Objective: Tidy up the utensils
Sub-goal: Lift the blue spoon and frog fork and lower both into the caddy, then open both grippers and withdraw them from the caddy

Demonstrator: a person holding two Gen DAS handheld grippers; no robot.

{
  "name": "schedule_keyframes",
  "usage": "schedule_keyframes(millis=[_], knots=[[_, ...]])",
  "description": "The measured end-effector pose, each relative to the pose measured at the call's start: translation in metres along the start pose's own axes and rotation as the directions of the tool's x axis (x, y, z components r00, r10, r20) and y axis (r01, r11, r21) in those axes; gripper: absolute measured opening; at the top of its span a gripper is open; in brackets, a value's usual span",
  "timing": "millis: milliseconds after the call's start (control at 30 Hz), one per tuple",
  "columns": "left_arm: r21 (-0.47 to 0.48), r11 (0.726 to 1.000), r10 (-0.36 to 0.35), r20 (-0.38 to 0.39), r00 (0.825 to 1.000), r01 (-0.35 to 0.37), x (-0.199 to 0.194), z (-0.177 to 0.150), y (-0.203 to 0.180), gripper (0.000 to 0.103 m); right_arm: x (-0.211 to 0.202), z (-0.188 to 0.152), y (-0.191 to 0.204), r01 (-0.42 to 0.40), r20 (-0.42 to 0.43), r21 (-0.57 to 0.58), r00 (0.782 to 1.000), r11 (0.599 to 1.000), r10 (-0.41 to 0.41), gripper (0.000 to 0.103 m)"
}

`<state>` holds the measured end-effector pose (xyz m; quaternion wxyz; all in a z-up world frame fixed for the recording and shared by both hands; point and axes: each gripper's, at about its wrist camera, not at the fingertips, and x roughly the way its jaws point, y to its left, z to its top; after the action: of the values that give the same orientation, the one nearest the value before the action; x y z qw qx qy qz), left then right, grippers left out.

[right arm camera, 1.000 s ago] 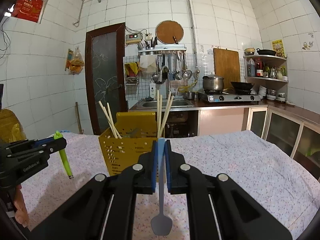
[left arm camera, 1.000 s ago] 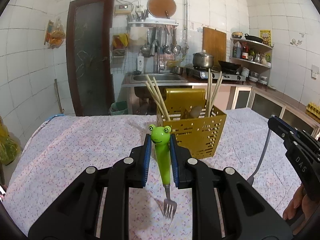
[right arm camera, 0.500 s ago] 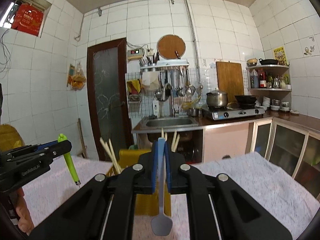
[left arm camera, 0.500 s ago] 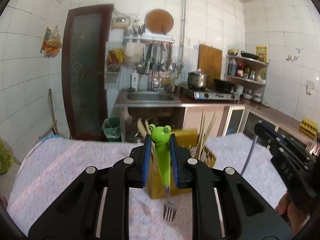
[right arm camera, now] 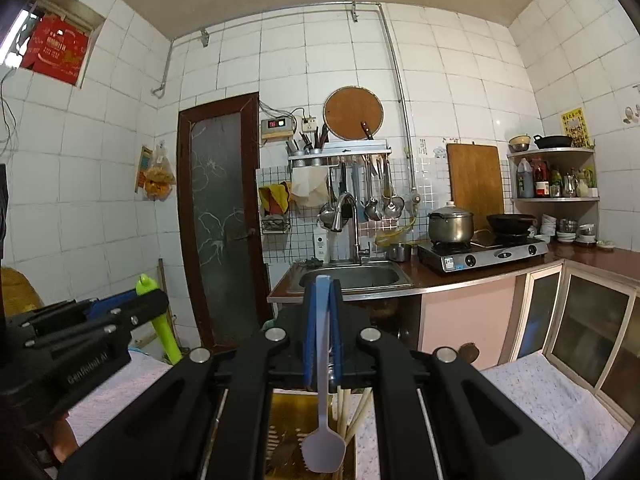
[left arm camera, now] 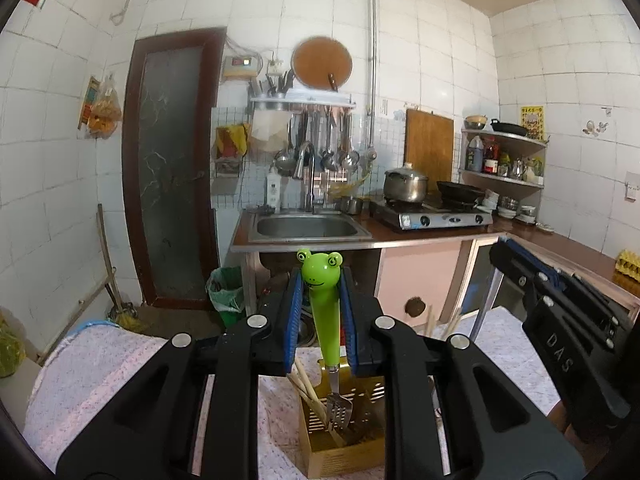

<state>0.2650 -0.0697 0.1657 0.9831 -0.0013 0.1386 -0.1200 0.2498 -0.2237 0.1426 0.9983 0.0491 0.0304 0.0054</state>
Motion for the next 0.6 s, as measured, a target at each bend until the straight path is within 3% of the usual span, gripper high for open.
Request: schedule_keyframes(millis=[367,433,467,500,533,600], knots=[[-0.047,0.999,-0.003,-0.14,0.99,-0.003,0.034,-0.059,0.026,0.018,0.031,-0.063,-0.007,0.02,-0.167,0.008,0.986,1.0,-0.018,0.007],[-0.043,0.999,0.007,-0.134,0.991,-0.013,0.027,-0.065,0.03,0.023,0.031,-0.071,-0.011,0.02,-0.198,0.007,0.98,1.0,-0.018,0.009],[-0.036,0.999,0.025,-0.126,0.992,-0.03,0.022,-0.067,0.031,0.036,0.032,-0.072,-0.012,0.028,-0.209,0.003,0.978,1.0,-0.026,0.01],[-0.031,0.998,0.044,-0.12,0.992,-0.048,0.017,-0.068,0.033,0.043,0.03,-0.073,-0.015,0.048,-0.217,-0.004,0.975,0.999,-0.047,0.022],[-0.033,0.997,0.061,-0.112,0.992,-0.065,0.008,-0.068,0.036,0.054,0.026,-0.074,-0.017,0.052,-0.221,-0.001,0.974,0.999,-0.051,0.044],[-0.047,0.995,0.081,-0.093,0.992,-0.086,-0.012,-0.069,0.042,0.068,0.009,-0.071,-0.022,0.06,-0.208,0.022,0.977,0.998,-0.055,0.055]])
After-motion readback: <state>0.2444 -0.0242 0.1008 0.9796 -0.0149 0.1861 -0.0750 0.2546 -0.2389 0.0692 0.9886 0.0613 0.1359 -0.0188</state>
